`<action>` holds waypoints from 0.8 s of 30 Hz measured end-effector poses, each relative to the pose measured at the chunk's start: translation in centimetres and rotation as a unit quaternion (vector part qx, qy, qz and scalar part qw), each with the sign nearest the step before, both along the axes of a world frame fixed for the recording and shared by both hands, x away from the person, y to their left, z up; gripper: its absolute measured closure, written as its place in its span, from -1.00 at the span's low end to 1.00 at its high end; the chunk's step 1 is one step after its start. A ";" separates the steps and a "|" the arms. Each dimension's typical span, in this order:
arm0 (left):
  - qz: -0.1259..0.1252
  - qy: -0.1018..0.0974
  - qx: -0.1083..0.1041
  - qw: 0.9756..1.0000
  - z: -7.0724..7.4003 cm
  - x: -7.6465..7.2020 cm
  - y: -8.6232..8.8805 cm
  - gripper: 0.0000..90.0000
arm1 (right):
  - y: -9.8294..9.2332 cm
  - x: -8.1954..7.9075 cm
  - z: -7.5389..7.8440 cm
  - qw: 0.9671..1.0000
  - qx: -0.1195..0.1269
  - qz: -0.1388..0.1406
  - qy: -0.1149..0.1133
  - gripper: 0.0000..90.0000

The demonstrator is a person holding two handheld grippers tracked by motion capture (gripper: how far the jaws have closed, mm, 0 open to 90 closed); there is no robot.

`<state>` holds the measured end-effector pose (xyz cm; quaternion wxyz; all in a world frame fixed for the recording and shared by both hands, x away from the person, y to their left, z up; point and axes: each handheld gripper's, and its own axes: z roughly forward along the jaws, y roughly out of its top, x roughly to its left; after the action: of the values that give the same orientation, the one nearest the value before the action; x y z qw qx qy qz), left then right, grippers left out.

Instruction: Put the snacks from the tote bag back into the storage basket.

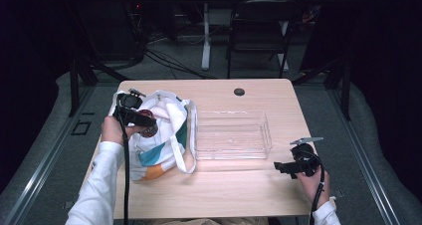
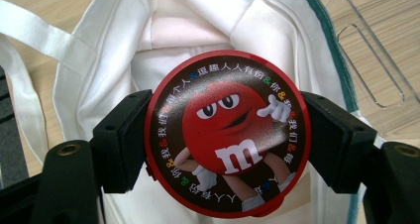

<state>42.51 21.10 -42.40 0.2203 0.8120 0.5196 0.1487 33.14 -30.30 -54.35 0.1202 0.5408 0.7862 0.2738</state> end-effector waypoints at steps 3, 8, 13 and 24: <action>-0.003 -0.001 0.002 1.000 0.3 0.0 -0.1 -0.42 | 0.0 0.0 0.0 1.000 -0.004 0.000 -0.001 -0.70; -0.007 -0.008 0.000 1.000 1.1 0.0 -0.5 -0.42 | 0.0 0.0 0.0 1.000 -0.005 -0.002 -0.002 -0.70; -0.012 -0.012 -0.002 1.000 1.9 0.0 -1.0 -0.42 | 0.0 0.0 0.1 1.000 -0.006 -0.002 -0.001 -0.70; -0.029 -0.021 -0.003 0.999 3.2 -0.1 -2.0 -0.42 | 0.0 0.0 0.0 1.000 -0.007 0.000 -0.003 -0.70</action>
<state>42.45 19.09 -39.16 0.2378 0.8226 0.4918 0.1581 33.11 -30.28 -54.31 0.1261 0.5392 0.7876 0.2703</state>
